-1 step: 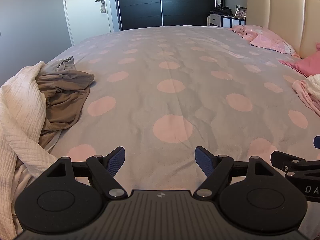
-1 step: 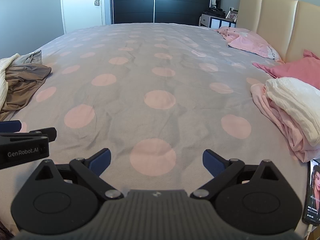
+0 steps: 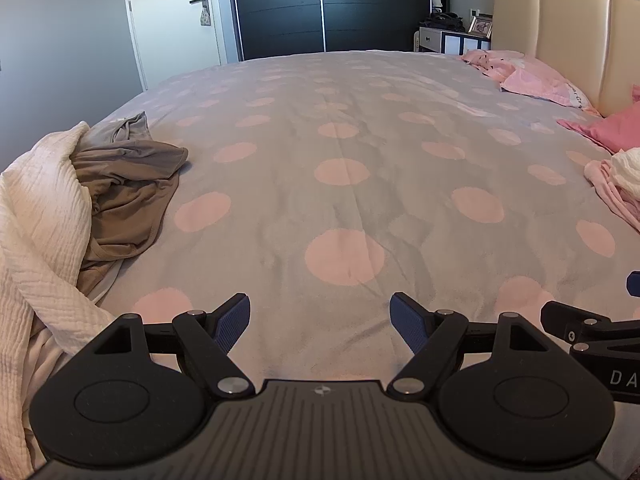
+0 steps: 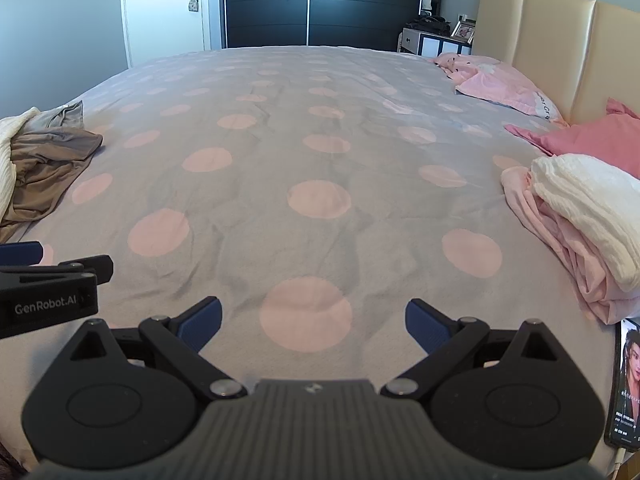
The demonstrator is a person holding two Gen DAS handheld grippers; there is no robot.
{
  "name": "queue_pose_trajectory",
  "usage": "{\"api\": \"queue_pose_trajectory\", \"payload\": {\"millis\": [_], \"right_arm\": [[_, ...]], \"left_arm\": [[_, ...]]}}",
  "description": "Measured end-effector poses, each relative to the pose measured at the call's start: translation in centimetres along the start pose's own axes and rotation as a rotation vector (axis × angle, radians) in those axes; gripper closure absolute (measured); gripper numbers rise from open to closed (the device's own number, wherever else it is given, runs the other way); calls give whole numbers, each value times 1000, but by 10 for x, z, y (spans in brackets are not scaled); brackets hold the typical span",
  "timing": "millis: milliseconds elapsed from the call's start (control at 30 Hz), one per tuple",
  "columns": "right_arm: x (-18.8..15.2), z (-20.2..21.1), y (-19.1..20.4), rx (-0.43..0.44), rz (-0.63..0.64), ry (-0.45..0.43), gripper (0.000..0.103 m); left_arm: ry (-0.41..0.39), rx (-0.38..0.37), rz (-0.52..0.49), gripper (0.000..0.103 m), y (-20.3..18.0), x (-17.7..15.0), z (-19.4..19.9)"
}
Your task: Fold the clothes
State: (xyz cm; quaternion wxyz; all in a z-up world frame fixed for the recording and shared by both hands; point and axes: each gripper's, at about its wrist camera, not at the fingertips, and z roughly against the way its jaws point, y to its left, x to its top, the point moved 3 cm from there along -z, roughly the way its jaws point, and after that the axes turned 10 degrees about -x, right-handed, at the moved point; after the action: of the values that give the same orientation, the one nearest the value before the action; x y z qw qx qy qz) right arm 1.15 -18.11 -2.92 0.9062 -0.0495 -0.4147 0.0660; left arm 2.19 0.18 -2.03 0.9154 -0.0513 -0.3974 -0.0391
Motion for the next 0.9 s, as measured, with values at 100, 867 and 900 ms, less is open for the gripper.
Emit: {"api": "queue_pose_trajectory", "payload": {"millis": [100, 867, 900], "right_arm": [[0, 0, 0, 1, 0, 1, 4], [0, 0, -2, 6, -2, 8, 4], [0, 0, -2, 6, -3, 8, 4]], "left_arm": [[2, -3, -2, 26, 1, 0, 0], [33, 11, 10, 26, -3, -5, -2], [34, 11, 8, 26, -3, -5, -2]]}}
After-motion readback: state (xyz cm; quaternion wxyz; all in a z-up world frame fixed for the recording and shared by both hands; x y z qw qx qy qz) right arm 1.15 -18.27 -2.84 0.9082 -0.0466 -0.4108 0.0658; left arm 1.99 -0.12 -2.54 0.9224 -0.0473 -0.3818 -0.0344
